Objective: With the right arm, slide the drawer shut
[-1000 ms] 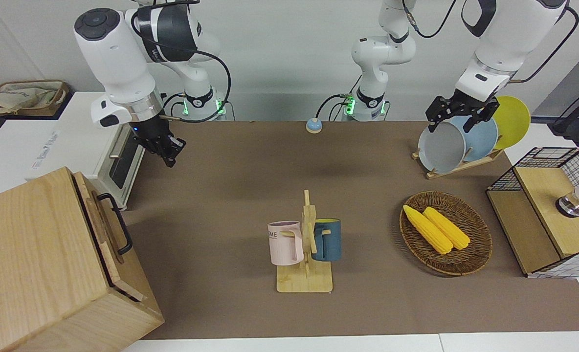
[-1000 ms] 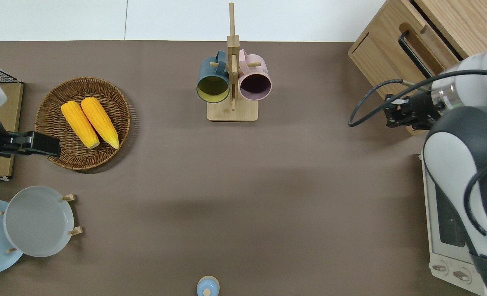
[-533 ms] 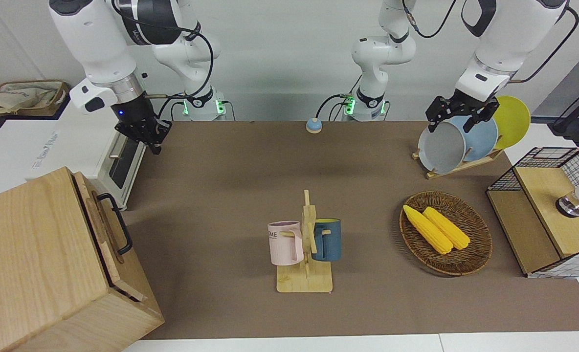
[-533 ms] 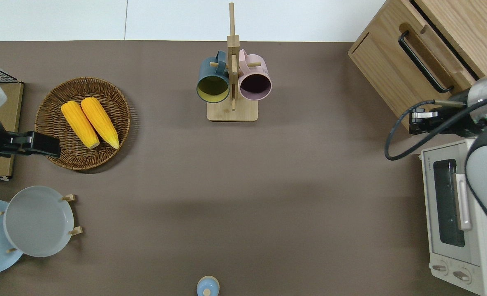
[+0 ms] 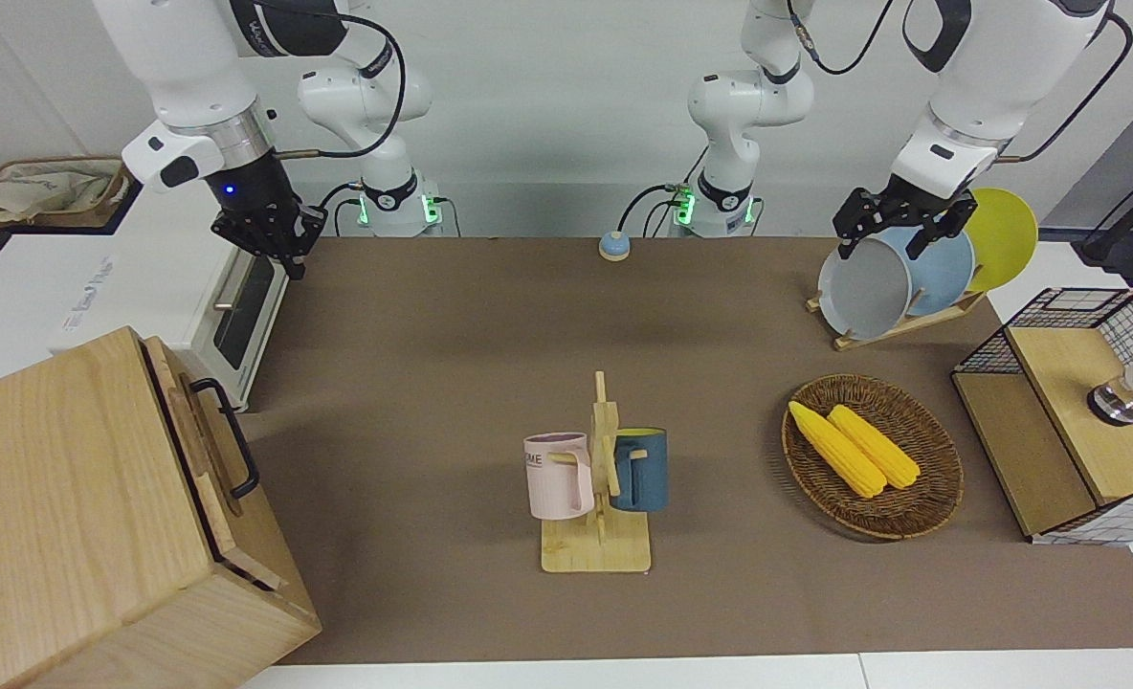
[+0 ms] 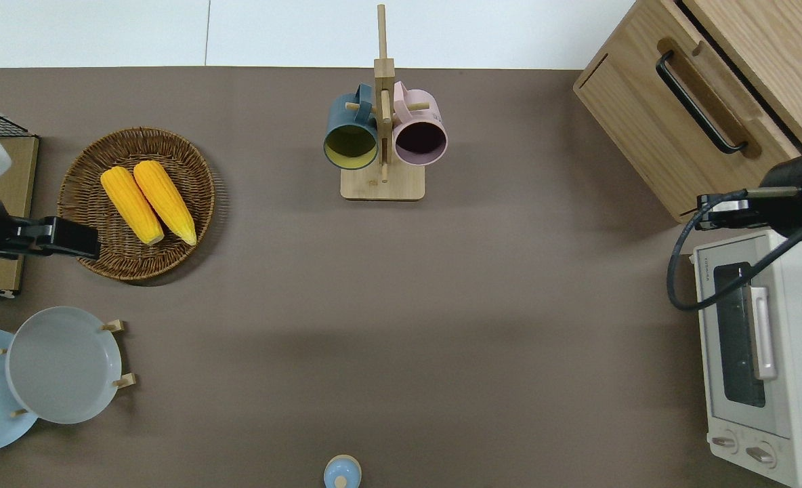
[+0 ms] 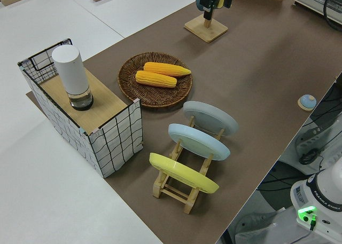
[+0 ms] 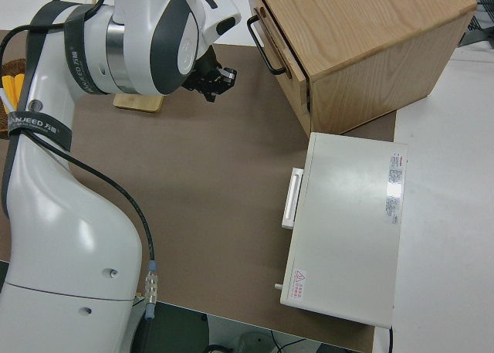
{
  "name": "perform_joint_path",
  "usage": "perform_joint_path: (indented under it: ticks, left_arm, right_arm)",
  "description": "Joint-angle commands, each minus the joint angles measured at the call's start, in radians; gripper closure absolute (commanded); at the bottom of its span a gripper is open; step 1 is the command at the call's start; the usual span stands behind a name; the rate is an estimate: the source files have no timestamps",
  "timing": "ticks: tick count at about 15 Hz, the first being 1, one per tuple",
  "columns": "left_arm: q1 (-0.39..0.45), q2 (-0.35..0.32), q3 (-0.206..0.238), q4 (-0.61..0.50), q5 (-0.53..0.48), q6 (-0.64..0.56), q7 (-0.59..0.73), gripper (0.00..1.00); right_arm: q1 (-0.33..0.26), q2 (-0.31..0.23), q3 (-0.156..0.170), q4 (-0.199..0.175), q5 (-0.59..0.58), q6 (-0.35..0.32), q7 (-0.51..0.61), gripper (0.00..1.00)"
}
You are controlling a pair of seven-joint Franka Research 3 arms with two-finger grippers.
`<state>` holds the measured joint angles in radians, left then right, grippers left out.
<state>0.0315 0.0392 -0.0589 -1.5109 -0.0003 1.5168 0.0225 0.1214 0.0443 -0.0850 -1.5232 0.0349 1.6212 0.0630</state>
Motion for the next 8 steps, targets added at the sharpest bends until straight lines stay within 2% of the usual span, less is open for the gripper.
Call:
perform_joint_path:
  ticks: [1, 2, 3, 6, 8]
  left_arm:
    - [0.005, 0.011, -0.007, 0.024, 0.017, -0.02, 0.01, 0.01]
    - [0.005, 0.011, -0.007, 0.024, 0.017, -0.02, 0.01, 0.01]
    - [0.005, 0.011, -0.007, 0.026, 0.017, -0.02, 0.01, 0.01]
    - [0.005, 0.011, -0.007, 0.024, 0.017, -0.02, 0.01, 0.01]
    - [0.005, 0.011, -0.007, 0.024, 0.017, -0.02, 0.01, 0.01]
  right_arm:
    - [-0.029, -0.02, 0.041, -0.025, -0.03, 0.003, -0.023, 0.497]
    - [-0.029, -0.018, 0.041, -0.023, -0.033, 0.003, -0.023, 0.196]
    - [-0.029, -0.017, 0.041, -0.02, -0.046, 0.003, -0.022, 0.019]
    - [-0.025, -0.003, 0.041, 0.009, -0.058, 0.002, -0.023, 0.015]
    - [-0.02, 0.026, 0.041, 0.047, -0.058, -0.006, -0.028, 0.015]
